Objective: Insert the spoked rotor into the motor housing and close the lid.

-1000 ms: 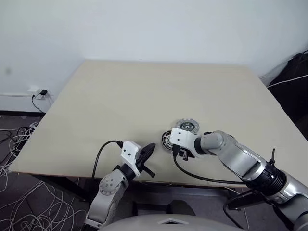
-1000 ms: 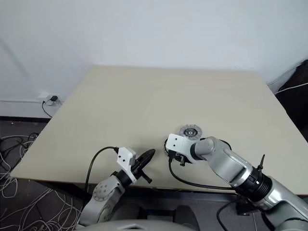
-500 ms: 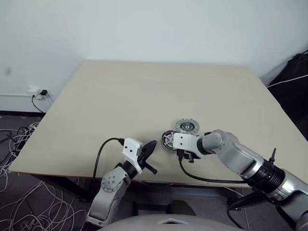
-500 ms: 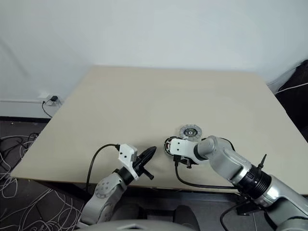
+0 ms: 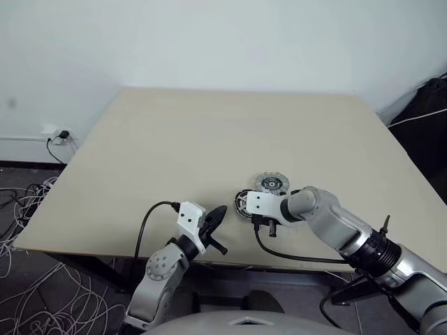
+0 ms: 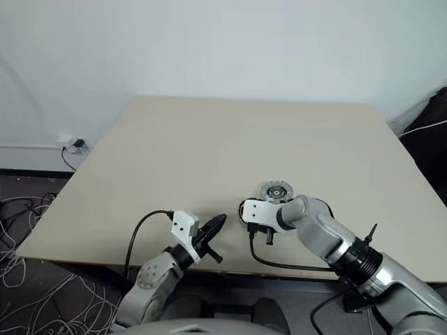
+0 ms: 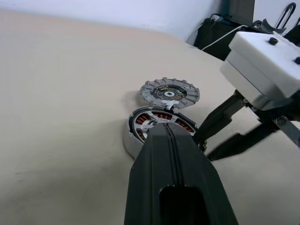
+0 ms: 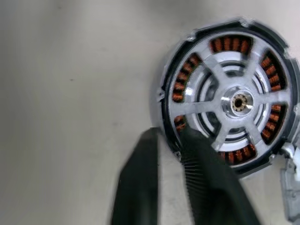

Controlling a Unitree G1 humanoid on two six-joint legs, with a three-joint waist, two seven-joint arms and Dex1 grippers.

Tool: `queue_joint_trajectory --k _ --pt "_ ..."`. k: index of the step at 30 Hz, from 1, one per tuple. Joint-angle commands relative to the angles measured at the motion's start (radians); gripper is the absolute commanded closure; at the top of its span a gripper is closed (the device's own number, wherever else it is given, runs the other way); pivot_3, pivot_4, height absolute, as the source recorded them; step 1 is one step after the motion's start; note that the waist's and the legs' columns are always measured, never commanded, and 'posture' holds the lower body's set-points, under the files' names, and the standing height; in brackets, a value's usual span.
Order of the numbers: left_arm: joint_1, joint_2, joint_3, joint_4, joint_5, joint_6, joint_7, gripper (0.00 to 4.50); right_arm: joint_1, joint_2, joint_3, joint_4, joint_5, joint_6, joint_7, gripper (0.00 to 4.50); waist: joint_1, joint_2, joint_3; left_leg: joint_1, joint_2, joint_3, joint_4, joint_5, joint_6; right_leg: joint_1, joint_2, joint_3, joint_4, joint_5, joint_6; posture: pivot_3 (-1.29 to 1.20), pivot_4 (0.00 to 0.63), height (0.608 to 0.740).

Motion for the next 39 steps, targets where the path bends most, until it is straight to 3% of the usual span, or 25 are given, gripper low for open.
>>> queue_joint_trajectory --k 1,13,19,25,36,39 --pt "-0.002 -0.012 -0.013 -0.038 0.001 -0.029 0.004 4.50 -0.013 0.011 -0.041 0.005 -0.011 0.005 -0.004 4.38 0.002 0.001 0.000 0.000 0.000 0.000 0.000 0.000 0.000 0.000 0.000 0.000 0.000 0.000 0.000 0.00 0.000 0.740" --pt "-0.031 -0.006 0.037 0.171 -0.018 -0.175 -0.064 4.50 0.035 0.036 -0.113 -0.049 0.012 0.109 -0.031 4.39 0.009 0.001 -0.001 0.000 -0.001 0.000 0.001 0.000 0.000 0.000 0.000 0.000 0.001 0.000 -0.001 0.00 0.000 0.740" --pt "-0.057 -0.019 0.066 0.280 -0.024 -0.252 -0.107 4.50 0.104 0.100 -0.204 -0.201 0.131 0.353 -0.047 4.39 0.022 0.001 -0.001 -0.002 0.000 0.000 0.001 0.000 0.000 -0.001 -0.001 0.000 0.000 0.000 -0.001 0.00 0.000 0.740" --pt "-0.043 -0.019 0.060 0.239 -0.025 -0.238 -0.114 4.50 0.115 0.181 -0.241 -0.264 0.201 0.515 -0.121 4.39 0.020 0.002 -0.002 -0.002 0.000 -0.001 0.001 0.000 0.000 -0.002 -0.002 0.000 0.001 0.001 -0.001 0.00 0.000 0.740" --pt "0.018 0.004 0.060 0.179 -0.027 -0.240 -0.124 4.50 0.081 0.229 -0.221 -0.176 0.222 0.435 -0.246 4.39 0.011 0.002 -0.002 -0.002 -0.001 0.000 0.001 0.000 0.000 -0.002 -0.002 0.000 0.001 0.001 -0.001 0.00 0.000 0.740" --pt "0.031 0.006 0.062 0.190 -0.026 -0.258 -0.130 4.50 0.078 0.255 -0.234 -0.167 0.235 0.429 -0.273 3.42 0.007 0.002 -0.002 -0.002 -0.001 0.000 0.001 0.000 0.000 -0.002 -0.002 0.000 0.001 0.001 -0.001 0.00 0.000 0.740"
